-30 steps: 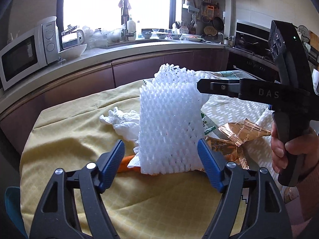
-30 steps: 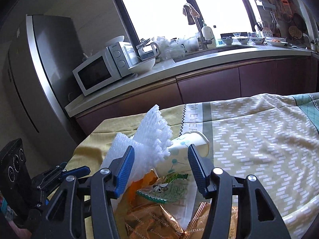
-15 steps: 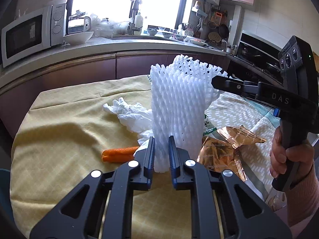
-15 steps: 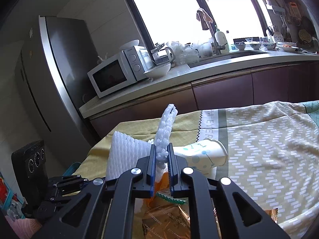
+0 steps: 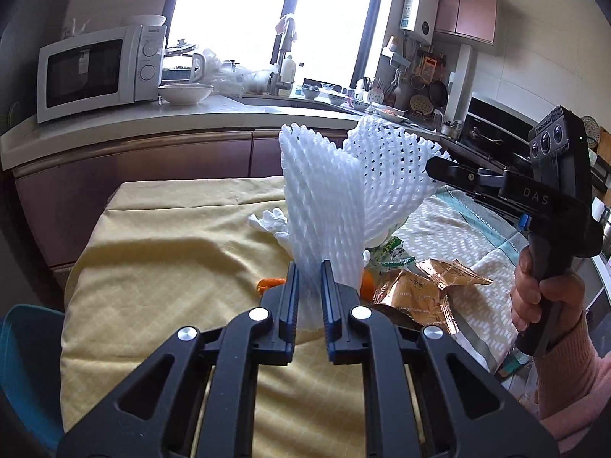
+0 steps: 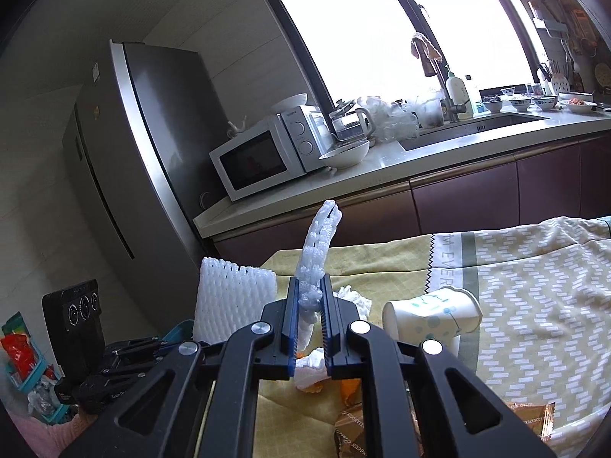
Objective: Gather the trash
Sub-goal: 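Grasp a white foam net with each tool from the table, then carry both foam nets to the teal bin and open both tools, then move both tools back over the gold snack wrappers on the table, then grasp a gold wrapper with the left tool while the right tool grasps another wrapper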
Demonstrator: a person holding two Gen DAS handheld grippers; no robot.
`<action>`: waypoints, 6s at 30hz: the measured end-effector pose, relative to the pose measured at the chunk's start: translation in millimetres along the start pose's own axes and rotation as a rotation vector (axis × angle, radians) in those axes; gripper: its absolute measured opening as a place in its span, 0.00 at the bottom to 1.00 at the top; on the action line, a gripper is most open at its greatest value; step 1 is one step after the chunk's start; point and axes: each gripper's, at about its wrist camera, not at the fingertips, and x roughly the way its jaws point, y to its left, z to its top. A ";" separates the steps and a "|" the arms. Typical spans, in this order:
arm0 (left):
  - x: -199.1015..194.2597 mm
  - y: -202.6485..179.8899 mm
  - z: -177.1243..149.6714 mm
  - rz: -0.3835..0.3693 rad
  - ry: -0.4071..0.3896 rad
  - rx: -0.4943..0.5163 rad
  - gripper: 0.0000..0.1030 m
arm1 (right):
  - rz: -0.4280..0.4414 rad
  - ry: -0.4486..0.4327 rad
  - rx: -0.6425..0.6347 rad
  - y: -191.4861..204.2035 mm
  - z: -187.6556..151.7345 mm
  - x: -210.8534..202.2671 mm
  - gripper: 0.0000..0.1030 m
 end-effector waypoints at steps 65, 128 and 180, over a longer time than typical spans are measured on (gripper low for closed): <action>-140.3 253.4 -124.6 0.610 0.118 -0.399 0.12 | 0.425 0.547 -0.133 224.1 -75.5 249.7 0.10; 53.8 -49.7 -28.5 -0.071 0.127 0.131 0.52 | -0.333 0.106 0.138 -84.7 -52.4 -41.6 0.43; 45.4 -41.6 -37.8 -0.335 0.226 -0.061 0.01 | -0.045 0.068 0.292 -82.8 -69.8 -82.8 0.01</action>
